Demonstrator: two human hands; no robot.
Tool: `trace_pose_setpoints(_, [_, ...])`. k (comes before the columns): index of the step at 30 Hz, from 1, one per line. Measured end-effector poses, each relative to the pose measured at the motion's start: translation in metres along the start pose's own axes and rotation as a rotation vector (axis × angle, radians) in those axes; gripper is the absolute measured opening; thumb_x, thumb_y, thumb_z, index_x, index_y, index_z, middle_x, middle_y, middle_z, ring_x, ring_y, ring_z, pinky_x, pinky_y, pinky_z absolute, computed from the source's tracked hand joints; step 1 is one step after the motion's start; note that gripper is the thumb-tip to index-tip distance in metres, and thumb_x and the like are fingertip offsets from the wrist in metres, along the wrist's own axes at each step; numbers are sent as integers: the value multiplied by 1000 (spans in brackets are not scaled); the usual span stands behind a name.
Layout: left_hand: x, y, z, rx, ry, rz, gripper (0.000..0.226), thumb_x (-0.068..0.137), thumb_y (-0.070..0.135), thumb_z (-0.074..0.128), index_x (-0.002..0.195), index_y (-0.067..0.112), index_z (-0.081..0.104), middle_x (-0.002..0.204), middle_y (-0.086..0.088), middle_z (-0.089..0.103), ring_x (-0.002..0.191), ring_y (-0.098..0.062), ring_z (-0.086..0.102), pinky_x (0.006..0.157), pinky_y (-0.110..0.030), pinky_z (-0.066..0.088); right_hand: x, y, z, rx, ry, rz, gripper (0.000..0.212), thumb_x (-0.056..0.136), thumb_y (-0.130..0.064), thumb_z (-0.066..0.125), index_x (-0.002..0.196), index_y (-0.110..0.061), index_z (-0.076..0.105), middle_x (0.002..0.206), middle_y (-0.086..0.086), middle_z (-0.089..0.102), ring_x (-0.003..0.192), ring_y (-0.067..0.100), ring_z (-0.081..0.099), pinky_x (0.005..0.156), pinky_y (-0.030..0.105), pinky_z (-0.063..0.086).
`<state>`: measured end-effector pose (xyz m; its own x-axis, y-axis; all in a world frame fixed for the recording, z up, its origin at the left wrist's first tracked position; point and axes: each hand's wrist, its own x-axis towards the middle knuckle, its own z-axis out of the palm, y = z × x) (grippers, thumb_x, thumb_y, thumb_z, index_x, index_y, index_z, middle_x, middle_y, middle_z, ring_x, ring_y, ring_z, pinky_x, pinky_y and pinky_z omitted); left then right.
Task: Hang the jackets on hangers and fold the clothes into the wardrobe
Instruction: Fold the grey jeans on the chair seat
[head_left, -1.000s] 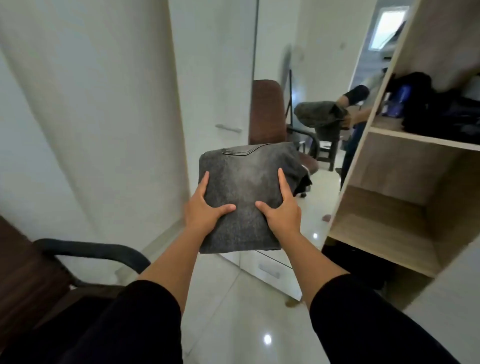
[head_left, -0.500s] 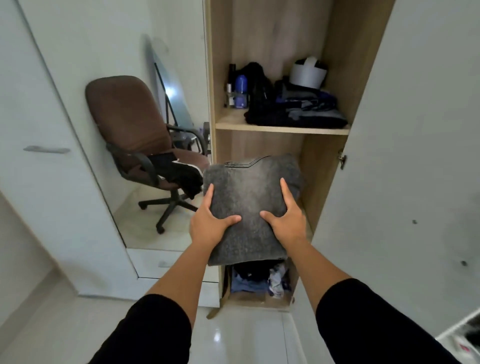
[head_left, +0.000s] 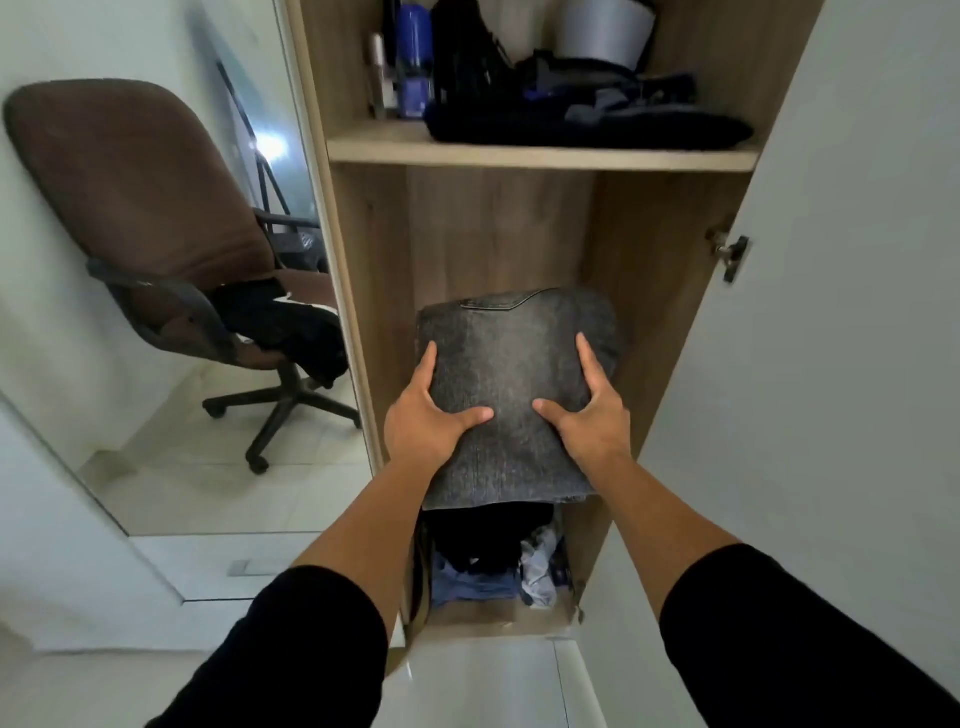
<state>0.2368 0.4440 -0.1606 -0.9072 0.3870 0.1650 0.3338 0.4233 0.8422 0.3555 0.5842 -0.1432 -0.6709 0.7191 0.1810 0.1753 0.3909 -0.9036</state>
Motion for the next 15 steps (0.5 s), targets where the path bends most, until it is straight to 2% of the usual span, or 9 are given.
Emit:
trace_pose_setpoints(7, [49,-84,72,12,59,109,109,59,53,81,147,40,17,146,5,42,130,-21,45,103,-34,39,52,105,52,4,24,-106,90,76,-30,76,143,-51,19,143,-3,45,130,23,44,111,38,35])
trace_pose_setpoints(12, [67,-136,109,-30,107,207,111,57,55,82,147,40,18,147,3,41,132,-22,43,105,-37,38,65,162,78,12,77,-210,89,77,-30,76,142,-52,19,143,-6,45,129,22,44,108,33,35])
trace_pose_setpoints(15, [74,-156,128,-25,138,242,110,57,53,82,147,40,19,146,3,42,132,-21,42,106,-37,37,72,188,90,4,101,-246,89,76,-31,75,142,-51,20,143,-6,44,130,22,43,108,35,35])
